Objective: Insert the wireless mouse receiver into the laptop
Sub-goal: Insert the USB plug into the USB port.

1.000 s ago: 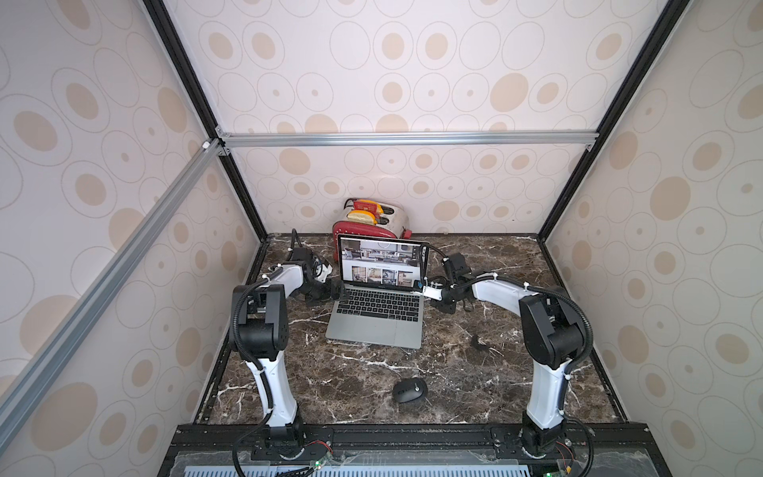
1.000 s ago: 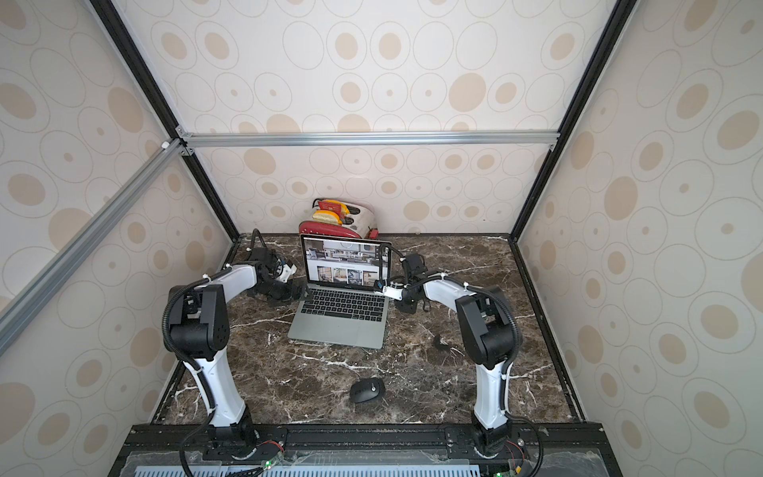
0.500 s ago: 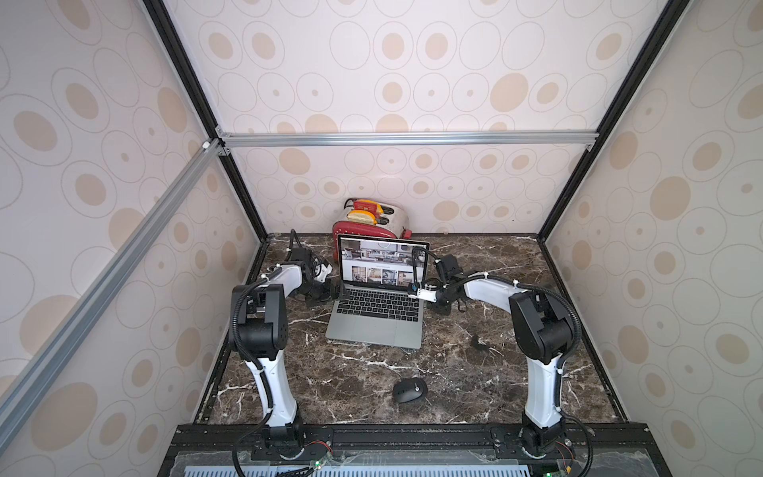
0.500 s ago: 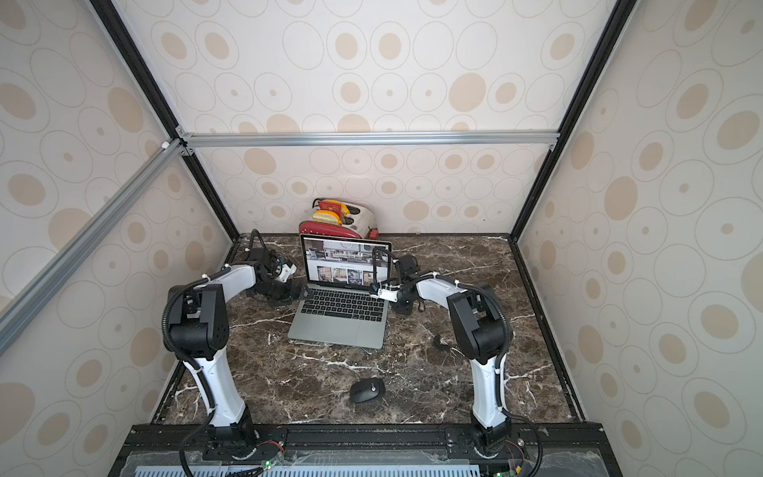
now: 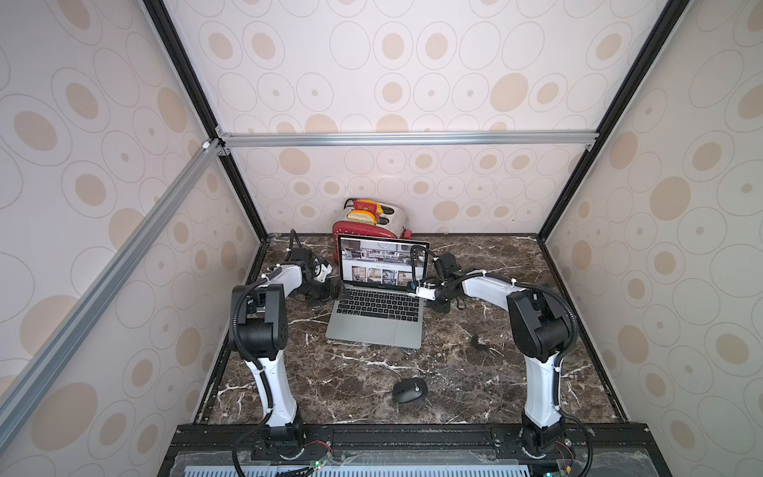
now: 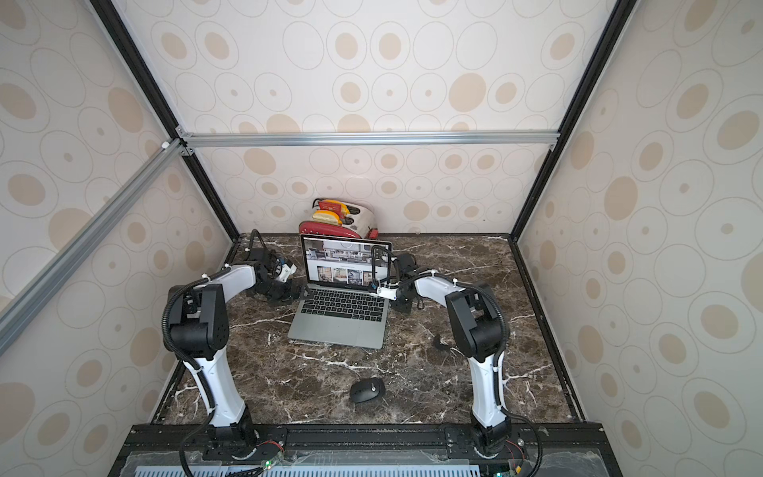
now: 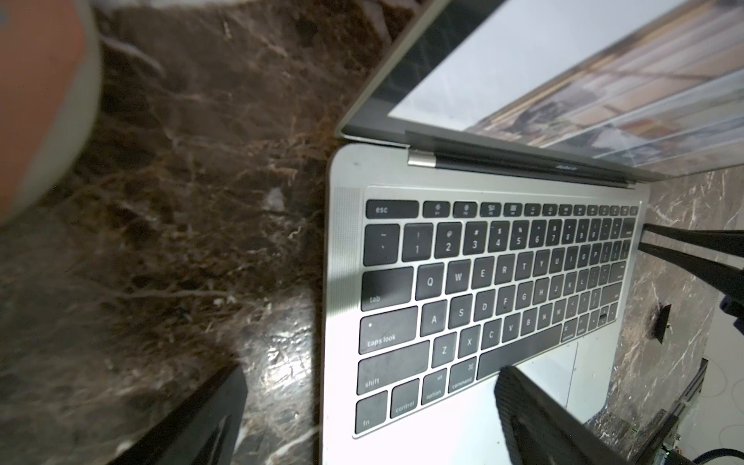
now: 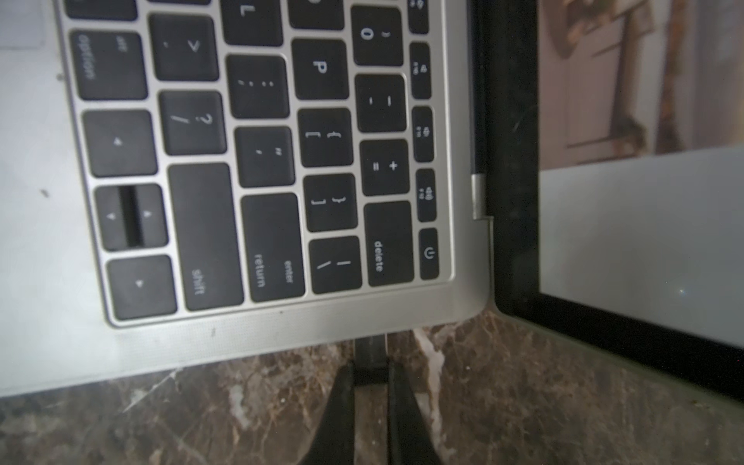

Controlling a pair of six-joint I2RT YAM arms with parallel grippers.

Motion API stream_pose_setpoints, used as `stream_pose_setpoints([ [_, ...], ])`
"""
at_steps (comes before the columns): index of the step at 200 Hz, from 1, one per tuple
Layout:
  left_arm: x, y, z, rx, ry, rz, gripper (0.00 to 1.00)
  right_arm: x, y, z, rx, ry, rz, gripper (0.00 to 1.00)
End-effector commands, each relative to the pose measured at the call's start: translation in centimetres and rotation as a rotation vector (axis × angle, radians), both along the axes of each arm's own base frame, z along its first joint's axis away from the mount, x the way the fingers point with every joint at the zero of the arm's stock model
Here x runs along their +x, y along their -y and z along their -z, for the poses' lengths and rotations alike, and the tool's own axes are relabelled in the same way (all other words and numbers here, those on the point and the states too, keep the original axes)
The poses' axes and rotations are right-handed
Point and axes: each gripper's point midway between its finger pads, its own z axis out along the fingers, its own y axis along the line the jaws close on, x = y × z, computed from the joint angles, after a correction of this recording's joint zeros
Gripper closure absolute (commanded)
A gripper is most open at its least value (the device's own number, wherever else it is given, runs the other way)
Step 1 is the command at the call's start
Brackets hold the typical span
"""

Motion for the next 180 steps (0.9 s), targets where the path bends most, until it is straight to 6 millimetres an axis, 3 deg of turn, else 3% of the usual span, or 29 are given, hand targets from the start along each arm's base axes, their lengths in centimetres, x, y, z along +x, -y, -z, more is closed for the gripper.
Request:
stream_pose_setpoints([
  [1, -1.9, 0.1, 3.3, -0.003, -0.12, 0.005, 0.01, -1.2, -1.8, -1.0, 0.072, -0.024, -0.058, 1.0],
  [105, -2.1, 0.2, 3.5, -0.01, -0.131, 0.002, 0.01, -0.7, -2.2, -1.7, 0.099, -0.04, -0.006, 1.0],
  [180, -2.5, 1.3, 4.2, -0.038, -0.16, 0.014, 0.01, -0.2, -3.1, -1.6, 0.121, -0.007, -0.047, 1.0],
])
